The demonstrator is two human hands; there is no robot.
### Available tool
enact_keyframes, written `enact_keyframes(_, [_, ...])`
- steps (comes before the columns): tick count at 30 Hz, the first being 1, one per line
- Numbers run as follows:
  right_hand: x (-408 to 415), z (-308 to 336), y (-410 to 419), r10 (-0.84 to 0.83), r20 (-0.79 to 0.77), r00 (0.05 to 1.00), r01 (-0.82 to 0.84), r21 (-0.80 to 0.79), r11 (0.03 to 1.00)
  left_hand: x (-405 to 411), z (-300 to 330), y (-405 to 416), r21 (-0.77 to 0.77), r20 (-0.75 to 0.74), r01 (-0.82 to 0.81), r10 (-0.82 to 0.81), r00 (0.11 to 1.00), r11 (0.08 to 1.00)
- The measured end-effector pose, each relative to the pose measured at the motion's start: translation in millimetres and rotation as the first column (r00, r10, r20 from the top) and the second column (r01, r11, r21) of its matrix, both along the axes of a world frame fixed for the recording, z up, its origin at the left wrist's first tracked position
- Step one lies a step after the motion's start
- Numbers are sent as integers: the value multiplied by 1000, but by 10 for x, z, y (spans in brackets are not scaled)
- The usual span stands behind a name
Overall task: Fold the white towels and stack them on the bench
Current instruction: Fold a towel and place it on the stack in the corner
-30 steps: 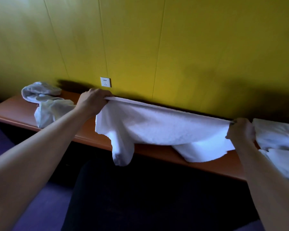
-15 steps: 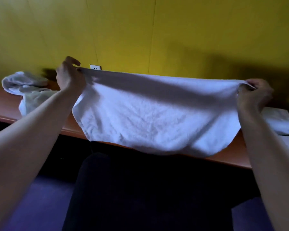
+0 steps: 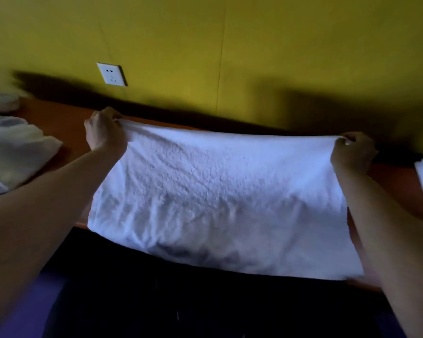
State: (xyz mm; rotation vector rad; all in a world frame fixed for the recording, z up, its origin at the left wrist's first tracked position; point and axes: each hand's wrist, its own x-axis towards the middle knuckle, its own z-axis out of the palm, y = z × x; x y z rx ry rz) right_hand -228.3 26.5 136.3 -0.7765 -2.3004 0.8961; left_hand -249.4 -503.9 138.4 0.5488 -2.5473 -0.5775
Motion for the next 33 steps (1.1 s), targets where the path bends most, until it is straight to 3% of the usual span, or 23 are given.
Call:
enact_keyframes(9, [-758,-716,259,32,35,999,-32,19,999,-807,-626,234,33,6,48,-48,999,998])
enact_keyframes(12, [-778,-883,324,120,41,992,-123,91,988,-795,-691,438,-26,57,13,-11,998,1000])
enact_keyframes(15, [-603,-1098,300,205,74,976,-214,152,965,-491,-866,684,-145,159,203,-180,971,968])
enact_keyframes(17, [-397,-1241,224,256,152,955,-286,224,932,-144,-1045,882,-144,191,372,-343,920,917])
enact_keyframes(19, [-167,-1356,139,268,224,937,-332,328,885,241,-1267,1081,-147,255,443,-399,881,884])
enact_keyframes(23, [145,-1533,121,277,349,895,-411,404,817,663,-1640,1305,-119,504,405,-296,812,907])
enact_keyframes(33, [88,-1675,237,275,513,813,-468,296,832,211,-1716,1266,-112,484,426,-325,812,898])
